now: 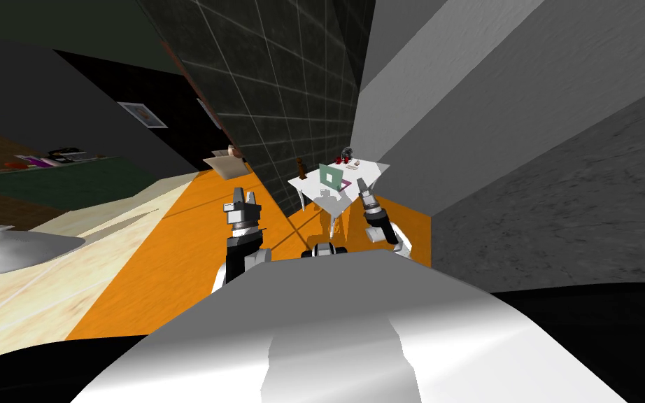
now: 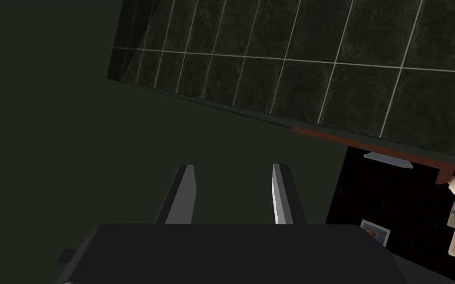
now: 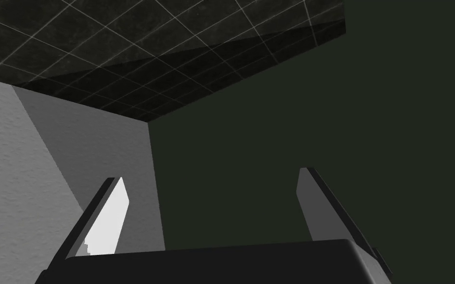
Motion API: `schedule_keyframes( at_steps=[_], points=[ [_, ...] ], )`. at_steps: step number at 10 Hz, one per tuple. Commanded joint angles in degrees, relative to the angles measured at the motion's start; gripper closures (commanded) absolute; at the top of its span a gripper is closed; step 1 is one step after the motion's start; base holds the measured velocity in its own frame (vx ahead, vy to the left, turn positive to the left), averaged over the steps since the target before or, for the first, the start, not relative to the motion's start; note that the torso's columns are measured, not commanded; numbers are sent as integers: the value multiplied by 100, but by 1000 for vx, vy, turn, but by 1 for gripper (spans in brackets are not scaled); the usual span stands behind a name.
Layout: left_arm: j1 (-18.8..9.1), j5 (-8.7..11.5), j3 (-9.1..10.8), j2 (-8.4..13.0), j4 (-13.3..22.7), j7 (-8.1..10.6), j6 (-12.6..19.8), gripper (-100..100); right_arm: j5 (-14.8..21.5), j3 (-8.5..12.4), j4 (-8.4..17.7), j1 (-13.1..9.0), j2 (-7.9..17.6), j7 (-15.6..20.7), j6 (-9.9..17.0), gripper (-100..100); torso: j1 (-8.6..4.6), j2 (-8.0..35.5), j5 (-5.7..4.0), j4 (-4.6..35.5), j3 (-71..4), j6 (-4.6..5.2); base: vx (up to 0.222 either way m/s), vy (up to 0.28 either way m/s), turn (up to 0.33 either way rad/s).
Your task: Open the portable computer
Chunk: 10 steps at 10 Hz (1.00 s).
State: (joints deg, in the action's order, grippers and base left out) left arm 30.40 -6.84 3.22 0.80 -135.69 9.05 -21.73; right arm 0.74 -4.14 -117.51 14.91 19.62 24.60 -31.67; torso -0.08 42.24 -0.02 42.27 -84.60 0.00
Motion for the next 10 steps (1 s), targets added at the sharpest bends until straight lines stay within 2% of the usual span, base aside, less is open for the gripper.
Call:
schedule_keyframes(
  at_steps=[1, 2, 3, 4, 5, 7, 8, 9, 10],
  points=[
    [0, 0, 0, 0, 0, 0, 0, 0, 57, -36, 247, -194, 160, 315, -13, -100, 10, 1, 2, 0, 0, -1, -16, 49, -6],
    [0, 0, 0, 0, 0, 0, 0, 0, 103, -73, 459, -352, 306, 539, -21, -100, 10, 4, 3, 1, 2, 0, -14, 56, -9],
    [0, 0, 0, 0, 0, 0, 0, 0, 103, -73, 459, -352, 306, 568, -21, -100, 12, 4, 3, 1, 3, -1, -6, 46, -7],
    [0, 0, 0, 0, 0, 0, 0, 0, 146, -114, 683, -513, 457, 801, -23, -100, 7, 3, 3, 1, 2, 0, -7, 53, -9],
    [0, 0, 0, 0, 0, 0, 0, 0, 146, -114, 683, -513, 457, 820, -23, -100, 8, 3, 2, 0, 2, -1, -8, 46, -4],
    [0, 0, 0, 0, 0, 0, 0, 0, 219, -207, 1080, -845, 763, 1205, -8, -100, 10, 4, 3, 1, 3, 0, 7, 69, -14],
    [0, 0, 0, 0, 0, 0, 0, 0, 219, -207, 1164, -845, 763, 1320, -8, -100, 18, -3, 5, -1, -2, -1, 24, 63, -4],
    [0, 0, 0, 0, 0, 0, 0, 0, 248, -259, 1360, -1014, 915, 1515, 9, -100, 9, -2, 3, -1, -2, 0, 22, 54, -8],
    [1, 0, 0, 0, 0, 0, 0, 0, 248, -259, 1421, -1014, 915, 1567, 9, -100, 4, 1, 1, 0, 0, 0, 17, 45, -4]
  ],
)
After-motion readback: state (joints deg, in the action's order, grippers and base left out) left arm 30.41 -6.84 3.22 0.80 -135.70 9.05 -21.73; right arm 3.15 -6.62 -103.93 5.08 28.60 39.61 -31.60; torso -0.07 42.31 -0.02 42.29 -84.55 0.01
